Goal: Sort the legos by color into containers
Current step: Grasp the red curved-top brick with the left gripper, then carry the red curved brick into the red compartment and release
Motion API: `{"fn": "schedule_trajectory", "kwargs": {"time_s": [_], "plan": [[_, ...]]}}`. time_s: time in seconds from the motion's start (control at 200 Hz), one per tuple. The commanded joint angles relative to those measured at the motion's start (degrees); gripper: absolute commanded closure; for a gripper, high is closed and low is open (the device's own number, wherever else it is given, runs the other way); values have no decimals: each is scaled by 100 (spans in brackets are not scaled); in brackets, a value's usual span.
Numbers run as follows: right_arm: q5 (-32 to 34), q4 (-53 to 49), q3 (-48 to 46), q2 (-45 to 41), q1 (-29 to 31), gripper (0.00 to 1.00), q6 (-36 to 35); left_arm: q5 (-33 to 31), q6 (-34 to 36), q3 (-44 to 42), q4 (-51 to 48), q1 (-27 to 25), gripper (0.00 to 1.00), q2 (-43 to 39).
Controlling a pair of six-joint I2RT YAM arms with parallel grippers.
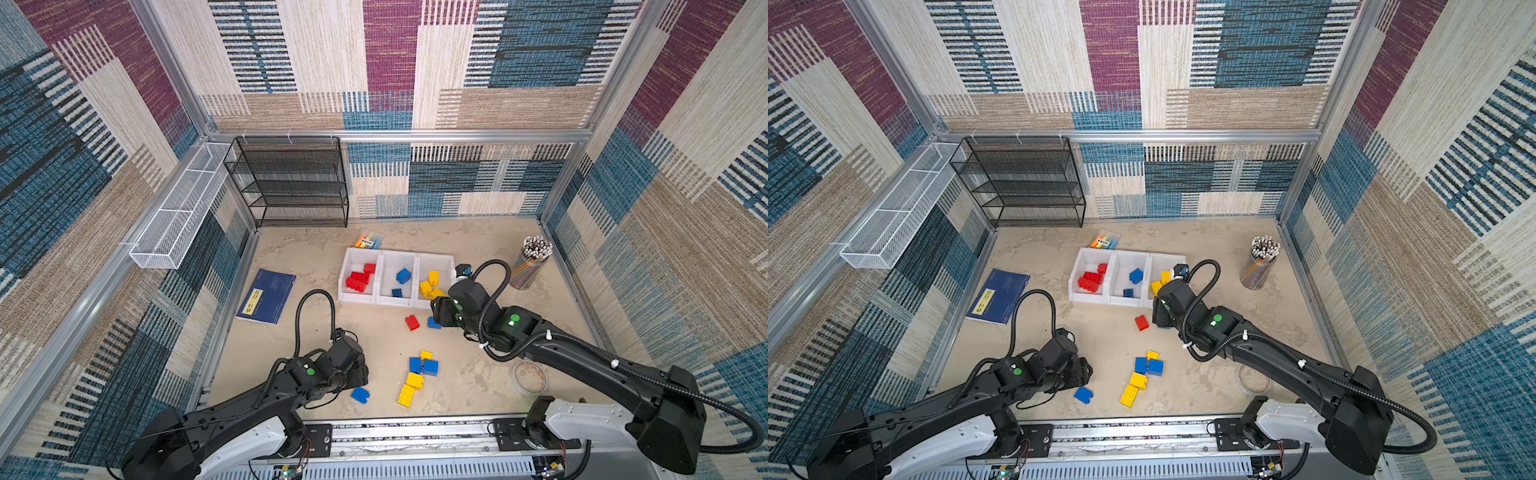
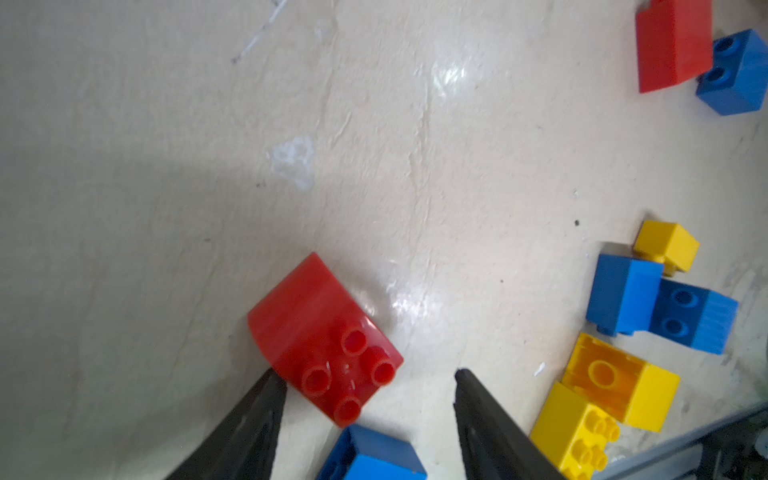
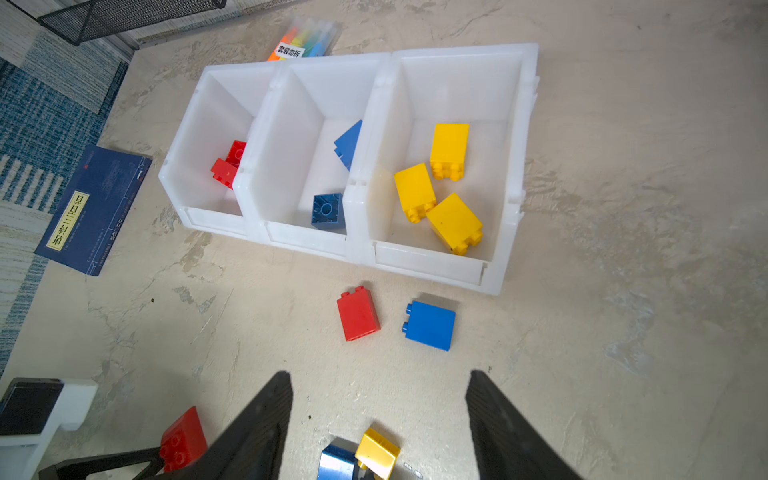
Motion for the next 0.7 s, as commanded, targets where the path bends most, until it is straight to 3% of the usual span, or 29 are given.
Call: {"fn": "schedule_trajectory", "kwargs": {"time_s": [0.0, 0.376, 0.696], "plan": [[67, -36, -70, -83, 4, 31, 182, -243, 220, 112, 281, 9, 32, 242], [38, -63, -230, -245, 4, 31, 311, -285, 721, 501, 80, 14, 39, 1134], [4, -46, -299, -247, 4, 32, 351, -173, 1002, 647, 254, 11, 57, 1753]]}}
